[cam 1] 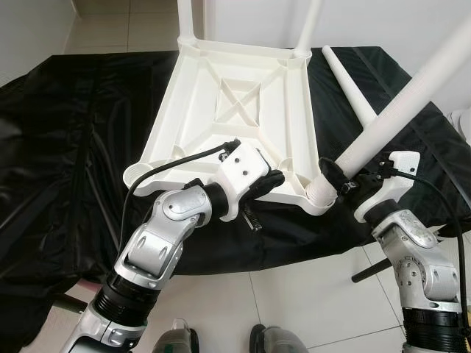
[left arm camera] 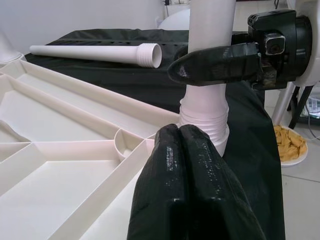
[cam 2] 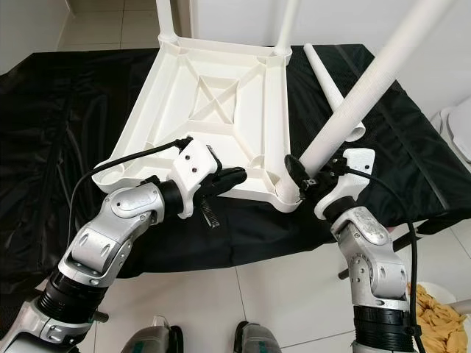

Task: Building children table

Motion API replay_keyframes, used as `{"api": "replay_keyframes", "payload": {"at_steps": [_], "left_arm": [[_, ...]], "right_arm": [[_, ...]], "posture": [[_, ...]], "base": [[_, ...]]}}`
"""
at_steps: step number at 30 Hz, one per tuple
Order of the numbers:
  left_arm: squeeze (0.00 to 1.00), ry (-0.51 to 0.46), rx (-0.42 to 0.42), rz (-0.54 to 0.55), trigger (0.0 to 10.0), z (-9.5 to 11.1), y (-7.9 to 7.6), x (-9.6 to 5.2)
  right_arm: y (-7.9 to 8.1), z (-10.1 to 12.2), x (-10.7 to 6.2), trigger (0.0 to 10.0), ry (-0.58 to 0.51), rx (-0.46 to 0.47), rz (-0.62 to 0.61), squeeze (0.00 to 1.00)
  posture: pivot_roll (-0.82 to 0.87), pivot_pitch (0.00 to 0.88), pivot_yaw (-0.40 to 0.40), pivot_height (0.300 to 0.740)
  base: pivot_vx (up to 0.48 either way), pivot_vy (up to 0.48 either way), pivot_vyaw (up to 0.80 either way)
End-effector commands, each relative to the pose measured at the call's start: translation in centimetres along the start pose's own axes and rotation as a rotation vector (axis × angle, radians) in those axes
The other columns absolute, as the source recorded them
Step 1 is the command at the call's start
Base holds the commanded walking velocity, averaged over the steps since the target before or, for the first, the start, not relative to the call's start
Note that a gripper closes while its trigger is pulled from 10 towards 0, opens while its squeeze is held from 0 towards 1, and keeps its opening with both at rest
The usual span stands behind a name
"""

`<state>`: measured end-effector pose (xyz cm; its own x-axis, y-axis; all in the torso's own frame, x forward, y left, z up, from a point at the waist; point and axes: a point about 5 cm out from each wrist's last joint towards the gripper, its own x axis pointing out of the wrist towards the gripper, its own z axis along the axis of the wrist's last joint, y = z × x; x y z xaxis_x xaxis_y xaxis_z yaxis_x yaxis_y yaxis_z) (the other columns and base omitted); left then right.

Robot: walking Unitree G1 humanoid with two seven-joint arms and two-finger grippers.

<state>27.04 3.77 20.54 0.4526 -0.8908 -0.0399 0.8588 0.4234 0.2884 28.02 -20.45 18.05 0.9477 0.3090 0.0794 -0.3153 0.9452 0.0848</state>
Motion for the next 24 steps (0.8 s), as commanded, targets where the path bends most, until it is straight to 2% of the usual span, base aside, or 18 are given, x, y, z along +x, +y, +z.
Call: {"api": "replay_keyframes", "payload": {"at_steps": [1,7,15,19,20,24], "left_arm": [[0.00,0.002,-0.002,0.025,10.0,0.1,0.1,0.0],[0.00,0.001,-0.004,0.027,10.0,0.1,0.1,-0.1],[0.00,0.001,-0.002,0.029,10.0,0.2,0.2,0.0],[0.00,0.000,-0.001,0.031,10.0,0.2,0.3,0.0],[0.00,-0.001,0.000,0.034,10.0,0.3,0.3,0.0],[0.00,-0.001,0.001,0.039,10.0,0.3,0.4,-0.1]], "right_arm": [[-0.7,-2.4,-0.4,10.0,0.115,0.038,-0.054,0.00],[-0.1,-2.5,0.0,10.0,0.123,0.013,-0.028,0.00],[0.5,-2.0,1.4,10.0,0.157,-0.037,0.032,0.00],[0.5,-1.9,2.0,10.0,0.170,-0.078,0.050,0.00],[0.6,-1.9,2.2,10.0,0.176,-0.122,0.075,0.00],[1.2,-1.9,2.3,10.0,0.160,-0.197,0.134,0.00]], "posture": [[0.04,0.130,-0.021,0.740],[0.04,0.130,-0.022,0.740],[0.05,0.127,-0.024,0.740],[0.05,0.128,-0.025,0.740],[0.05,0.127,-0.027,0.740],[0.05,0.127,-0.029,0.740]], "base": [[0.000,0.000,0.00],[0.000,0.000,0.00],[0.000,0.000,0.00],[0.000,0.000,0.00],[0.000,0.000,0.00],[0.000,0.000,0.00]]}}
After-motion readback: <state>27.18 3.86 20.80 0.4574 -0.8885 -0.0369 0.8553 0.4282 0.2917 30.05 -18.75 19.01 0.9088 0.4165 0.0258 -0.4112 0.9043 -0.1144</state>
